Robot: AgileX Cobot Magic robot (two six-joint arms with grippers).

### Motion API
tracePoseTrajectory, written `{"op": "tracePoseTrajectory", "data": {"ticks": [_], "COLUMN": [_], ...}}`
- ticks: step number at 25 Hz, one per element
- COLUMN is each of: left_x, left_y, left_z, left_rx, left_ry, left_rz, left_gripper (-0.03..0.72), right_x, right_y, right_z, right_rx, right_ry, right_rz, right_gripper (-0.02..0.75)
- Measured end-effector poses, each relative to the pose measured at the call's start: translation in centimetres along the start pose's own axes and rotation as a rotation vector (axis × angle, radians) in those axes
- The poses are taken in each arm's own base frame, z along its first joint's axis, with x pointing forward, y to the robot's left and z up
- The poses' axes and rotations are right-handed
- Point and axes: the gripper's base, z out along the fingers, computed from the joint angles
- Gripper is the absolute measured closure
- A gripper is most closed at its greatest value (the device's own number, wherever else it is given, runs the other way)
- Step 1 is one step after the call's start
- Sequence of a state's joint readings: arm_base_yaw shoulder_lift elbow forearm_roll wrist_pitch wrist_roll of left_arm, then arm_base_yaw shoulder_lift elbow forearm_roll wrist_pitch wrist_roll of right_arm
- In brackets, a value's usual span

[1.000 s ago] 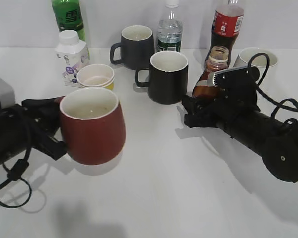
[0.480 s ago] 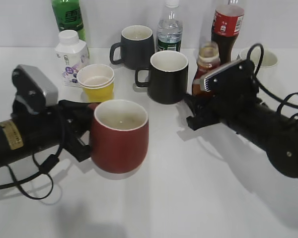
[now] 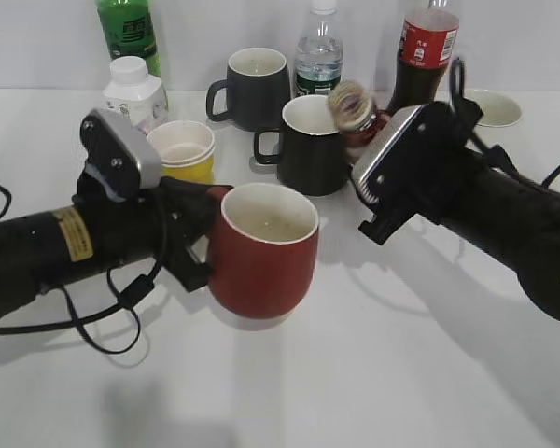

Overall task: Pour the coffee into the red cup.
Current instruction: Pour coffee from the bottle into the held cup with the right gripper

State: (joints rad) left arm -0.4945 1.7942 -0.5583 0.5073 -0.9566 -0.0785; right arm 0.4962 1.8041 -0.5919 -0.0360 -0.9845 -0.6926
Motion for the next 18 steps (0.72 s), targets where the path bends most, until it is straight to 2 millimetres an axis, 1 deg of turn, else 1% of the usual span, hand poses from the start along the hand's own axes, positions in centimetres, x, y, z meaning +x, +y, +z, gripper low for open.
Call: {"op": "tracePoseTrajectory", "data": {"ticks": [2, 6, 8, 12, 18], "left_x": [-0.5, -1.3, -1.3, -0.7, -0.6], "left_y": [0.2, 0.5, 0.5, 0.4, 1.0], "left_z": [0.4, 0.9, 1.1, 1.6, 1.4], "left_rx": [0.009, 0.010, 0.014, 0.036, 0.019], "left_ry": [-0.016, -0.046, -0.047, -0.027, -0.025], "left_rz": [0.018, 0.037, 0.040, 0.046, 0.042], "left_gripper": [0.643, 0.643, 0.643, 0.643, 0.643], "right_x": [-0.2, -0.4, -0.5, -0.9, -2.1], "right_y": [0.1, 0.0, 0.0, 0.0, -0.5], "right_z": [0.0, 0.4, 0.5, 0.8, 2.2], "right_rx": [-0.013, -0.030, -0.035, -0.054, -0.094], "right_ry": [-0.013, -0.014, -0.014, -0.037, -0.070], "right_rz": [-0.068, -0.116, -0.141, -0.180, -0.238], "right_gripper": [0.235, 0.235, 0.235, 0.235, 0.235]}}
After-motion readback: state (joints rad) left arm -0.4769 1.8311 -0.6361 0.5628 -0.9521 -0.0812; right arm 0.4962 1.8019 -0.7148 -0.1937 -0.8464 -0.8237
